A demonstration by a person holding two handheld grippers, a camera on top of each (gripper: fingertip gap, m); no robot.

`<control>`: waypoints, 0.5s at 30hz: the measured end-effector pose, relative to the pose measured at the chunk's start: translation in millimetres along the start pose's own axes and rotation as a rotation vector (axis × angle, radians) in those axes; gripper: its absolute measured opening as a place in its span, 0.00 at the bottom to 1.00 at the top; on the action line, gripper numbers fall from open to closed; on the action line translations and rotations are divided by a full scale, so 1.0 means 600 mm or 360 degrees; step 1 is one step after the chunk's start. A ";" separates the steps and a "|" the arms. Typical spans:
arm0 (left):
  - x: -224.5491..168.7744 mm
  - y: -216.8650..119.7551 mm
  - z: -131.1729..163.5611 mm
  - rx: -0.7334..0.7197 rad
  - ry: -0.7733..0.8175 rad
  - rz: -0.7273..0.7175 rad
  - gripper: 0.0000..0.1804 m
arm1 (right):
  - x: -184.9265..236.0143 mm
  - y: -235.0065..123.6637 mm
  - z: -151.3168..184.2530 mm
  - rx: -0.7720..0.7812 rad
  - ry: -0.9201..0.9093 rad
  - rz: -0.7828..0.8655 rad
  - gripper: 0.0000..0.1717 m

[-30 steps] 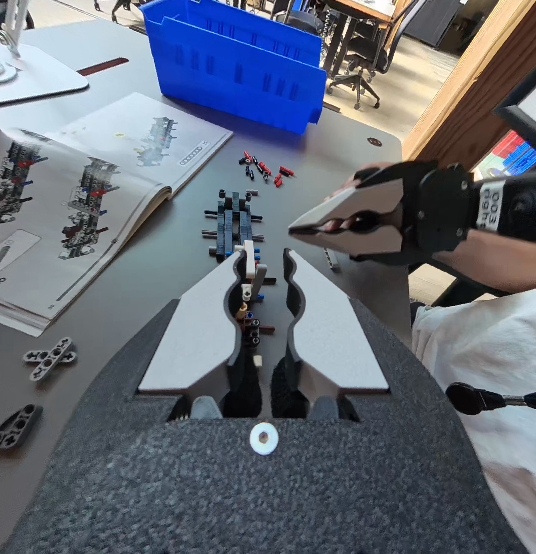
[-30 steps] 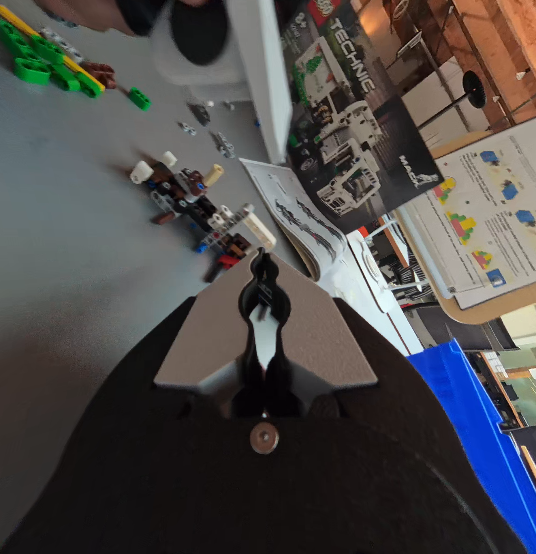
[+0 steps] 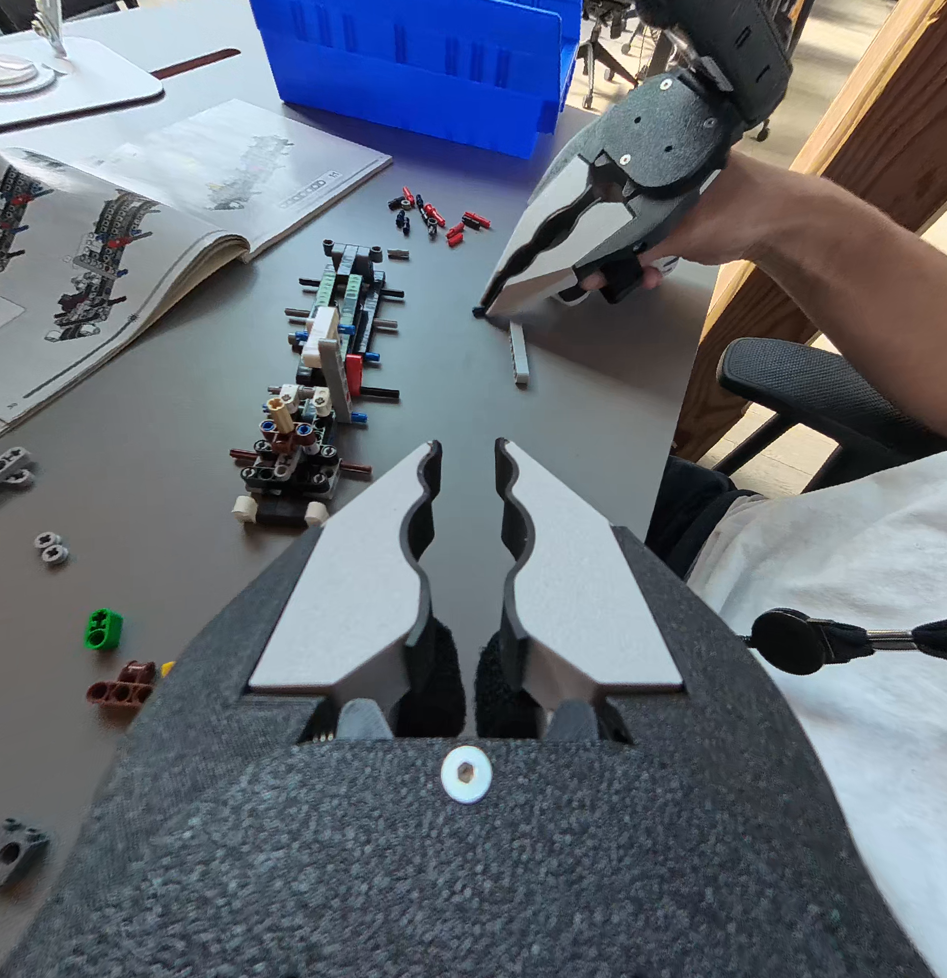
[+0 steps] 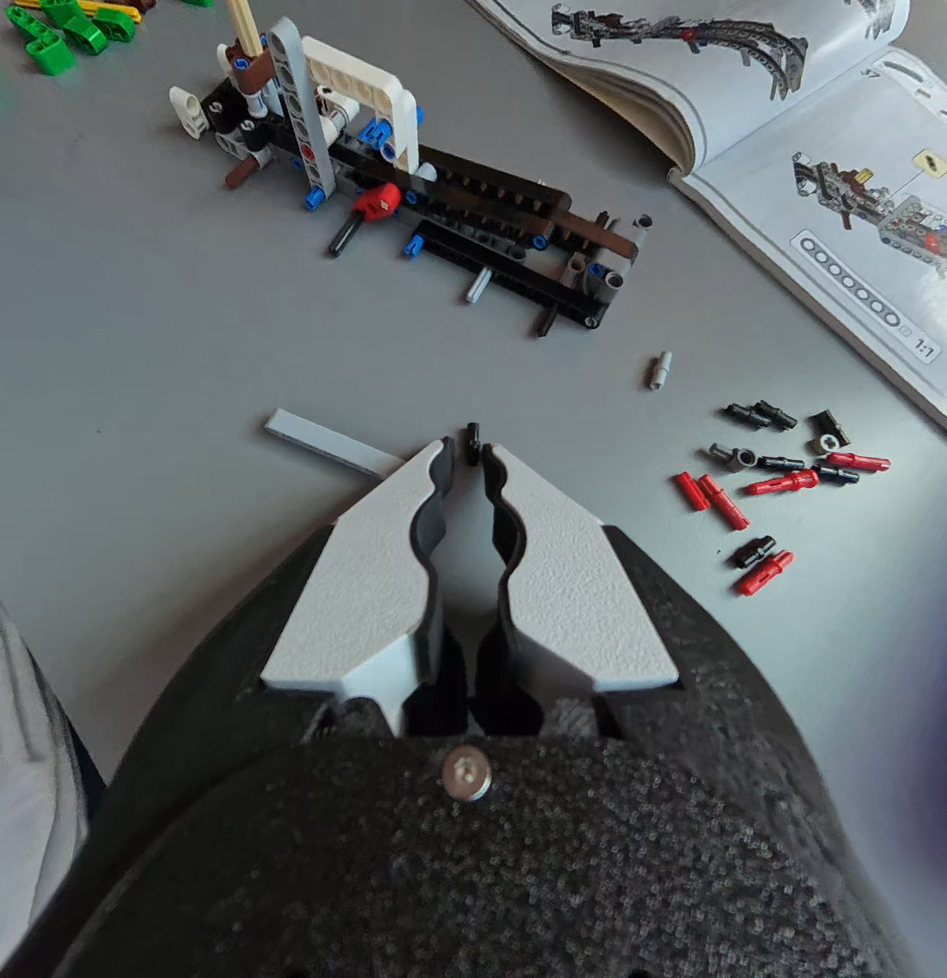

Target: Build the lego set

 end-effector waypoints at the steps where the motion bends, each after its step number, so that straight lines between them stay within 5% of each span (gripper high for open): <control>1: 0.004 -0.001 0.002 -0.0005 -0.0012 -0.0010 0.10 | 0.001 0.000 0.000 0.0004 0.0008 -0.0001 0.02; 8: 0.088 -0.027 -0.018 0.0116 0.0069 -0.0094 0.14 | 0.036 -0.010 -0.033 -0.0079 -0.0011 0.0176 0.01; 15: 0.174 0.010 -0.064 0.0456 0.0301 0.0537 0.17 | 0.143 0.009 -0.122 -0.0104 0.0254 0.0155 0.01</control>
Point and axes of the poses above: each gripper's, where its closed fingertips meet, y out along the fingers, z out of its underside, x = y × z across the jaws, the point moved 8 cm from there along -y, back along the fingers, and after that the axes turned 12 degrees about z, right-handed, at the moved point
